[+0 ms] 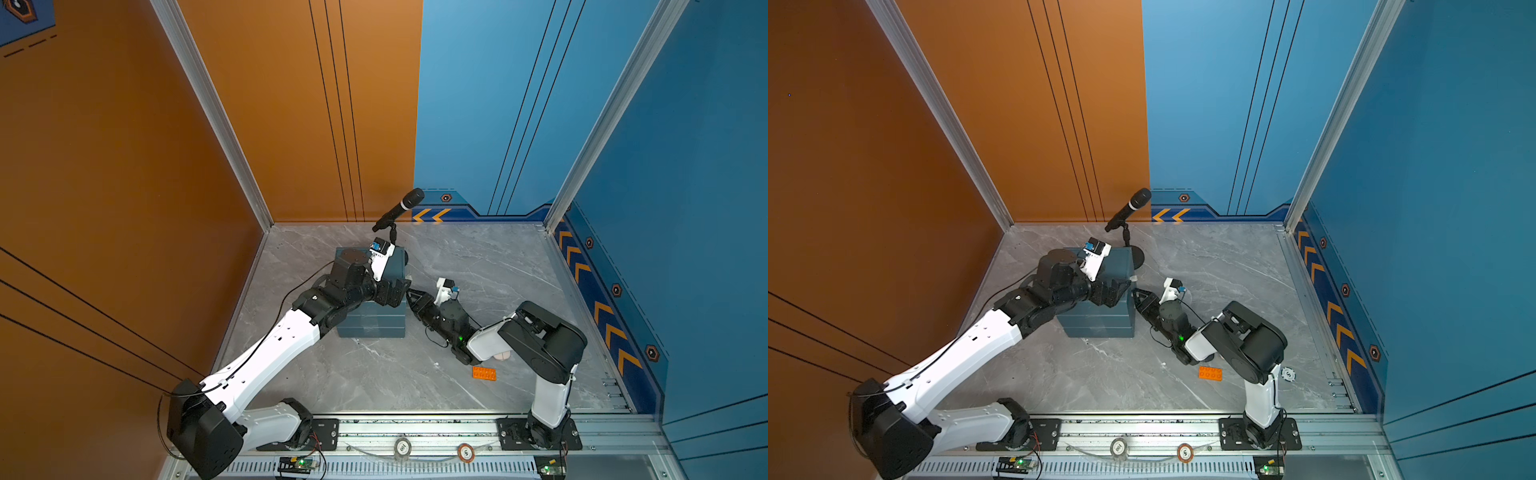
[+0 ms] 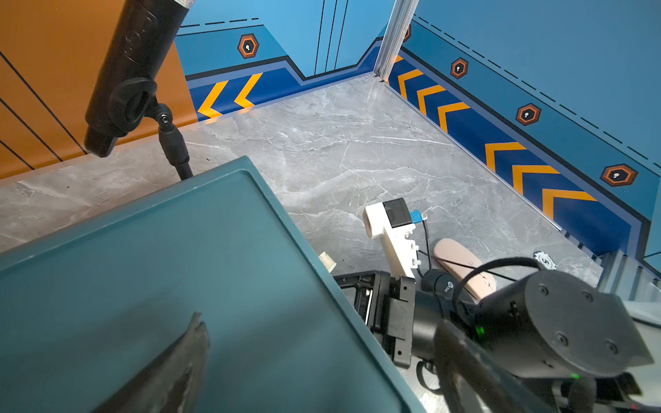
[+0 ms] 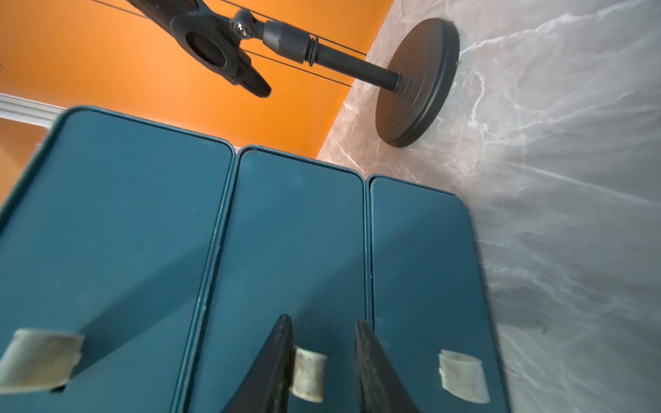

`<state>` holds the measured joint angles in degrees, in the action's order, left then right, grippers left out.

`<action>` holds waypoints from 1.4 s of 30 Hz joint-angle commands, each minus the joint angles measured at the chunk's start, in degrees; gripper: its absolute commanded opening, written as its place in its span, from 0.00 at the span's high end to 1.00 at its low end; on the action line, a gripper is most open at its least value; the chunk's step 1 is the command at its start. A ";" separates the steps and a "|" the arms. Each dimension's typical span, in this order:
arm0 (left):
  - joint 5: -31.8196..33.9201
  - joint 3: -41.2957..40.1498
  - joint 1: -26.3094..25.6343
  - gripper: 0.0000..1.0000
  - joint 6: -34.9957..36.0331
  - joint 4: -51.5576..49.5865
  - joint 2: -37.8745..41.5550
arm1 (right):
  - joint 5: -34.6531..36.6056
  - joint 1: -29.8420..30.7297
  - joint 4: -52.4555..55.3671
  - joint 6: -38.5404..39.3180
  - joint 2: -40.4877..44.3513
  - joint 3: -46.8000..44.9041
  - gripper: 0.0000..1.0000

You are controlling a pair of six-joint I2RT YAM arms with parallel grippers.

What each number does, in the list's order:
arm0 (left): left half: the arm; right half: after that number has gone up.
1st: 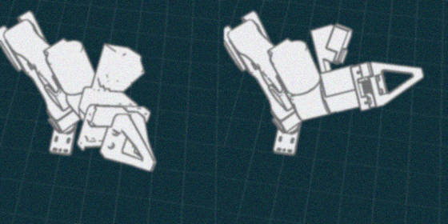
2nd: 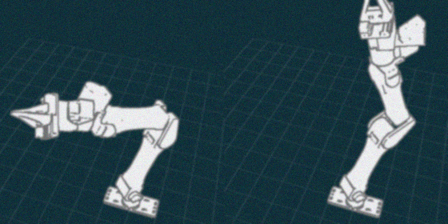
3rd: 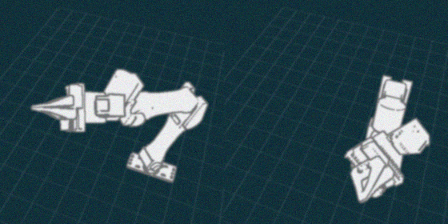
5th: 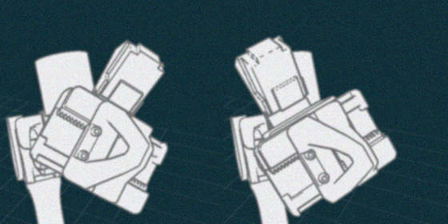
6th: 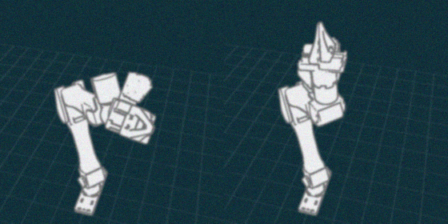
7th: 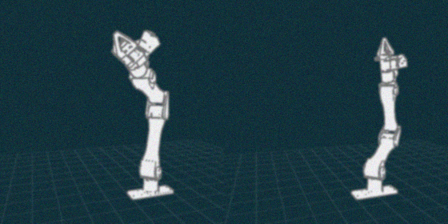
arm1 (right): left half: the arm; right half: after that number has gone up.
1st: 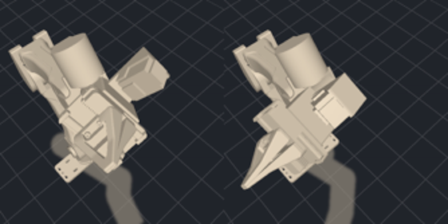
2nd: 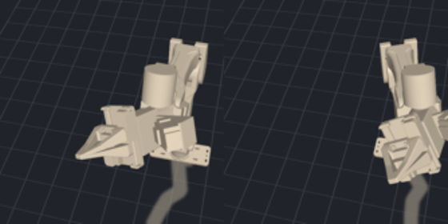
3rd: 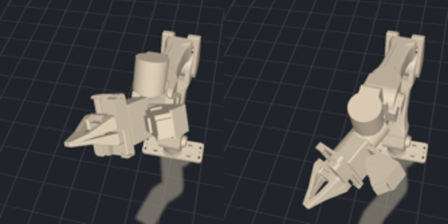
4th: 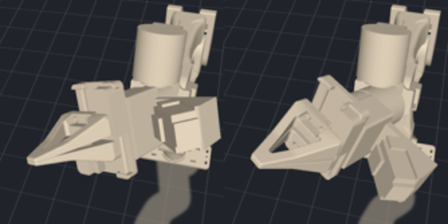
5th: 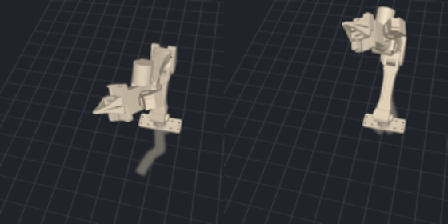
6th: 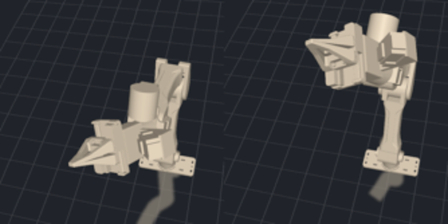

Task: Take the mice out of the drawer
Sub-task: Open the drawer in the storage box.

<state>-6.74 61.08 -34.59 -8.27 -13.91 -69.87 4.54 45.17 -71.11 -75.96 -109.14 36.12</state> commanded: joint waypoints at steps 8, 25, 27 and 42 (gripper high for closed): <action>2.08 -0.26 -0.99 0.02 -0.78 -0.52 0.61 | 8.63 4.92 -4.99 -2.20 -1.26 0.33 0.69; 2.92 -0.17 -1.03 0.02 -0.70 -0.77 0.17 | 11.02 5.66 -6.50 -3.93 -1.69 1.15 1.00; 2.98 -0.09 -1.02 0.02 -0.61 -0.83 0.18 | 11.29 5.70 -5.09 -3.76 -1.04 1.05 1.00; 4.37 0.09 -0.98 0.02 -0.43 -1.29 0.04 | 17.49 6.33 27.67 7.78 12.76 2.50 1.00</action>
<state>-3.55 61.08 -35.27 -8.62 -14.41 -69.87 18.52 51.03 -56.03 -73.58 -99.85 36.42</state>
